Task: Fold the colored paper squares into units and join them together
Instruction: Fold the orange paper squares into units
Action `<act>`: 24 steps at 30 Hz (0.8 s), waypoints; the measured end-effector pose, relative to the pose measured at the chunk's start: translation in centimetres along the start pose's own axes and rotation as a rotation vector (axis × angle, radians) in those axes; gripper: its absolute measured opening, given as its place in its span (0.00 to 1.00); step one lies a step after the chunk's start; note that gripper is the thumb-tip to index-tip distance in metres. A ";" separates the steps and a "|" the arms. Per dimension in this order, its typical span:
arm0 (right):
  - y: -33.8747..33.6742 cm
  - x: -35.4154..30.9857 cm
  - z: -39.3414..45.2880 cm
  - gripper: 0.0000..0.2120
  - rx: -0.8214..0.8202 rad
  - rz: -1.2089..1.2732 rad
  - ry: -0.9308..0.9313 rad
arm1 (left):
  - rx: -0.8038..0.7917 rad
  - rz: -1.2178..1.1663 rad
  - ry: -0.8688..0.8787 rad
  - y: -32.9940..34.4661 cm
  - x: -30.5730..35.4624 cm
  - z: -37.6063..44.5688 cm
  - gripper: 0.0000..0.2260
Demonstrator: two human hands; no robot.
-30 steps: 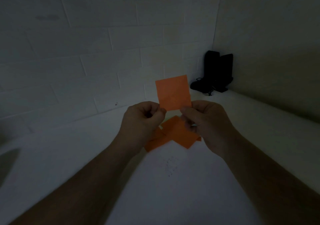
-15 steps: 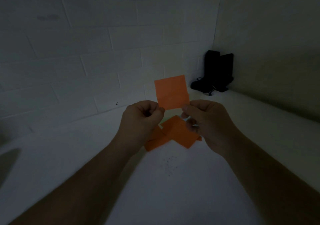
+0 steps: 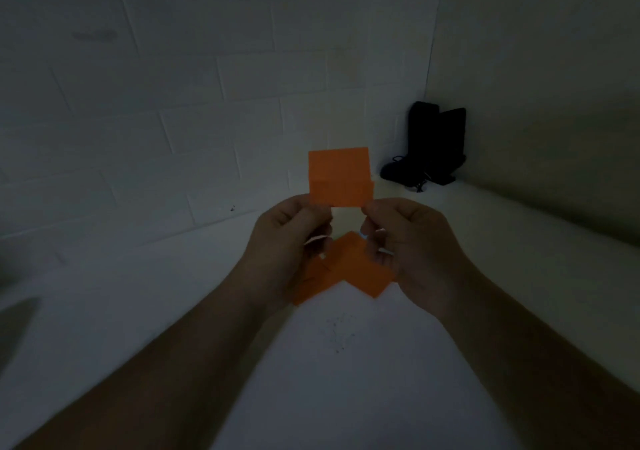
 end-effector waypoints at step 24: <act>0.3 0.2 -0.4 0.08 0.051 -0.009 -0.054 | 0.118 -0.011 -0.008 -1.2 -0.5 0.2 0.10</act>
Point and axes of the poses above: each hand's wrist, its own z-axis towards the middle knuckle, its own y-axis out of the palm, x = y × z, the point moved 9 cm from there along z, towards the middle knuckle, and after that the axes turned 15 degrees about z, right-handed, at the moved point
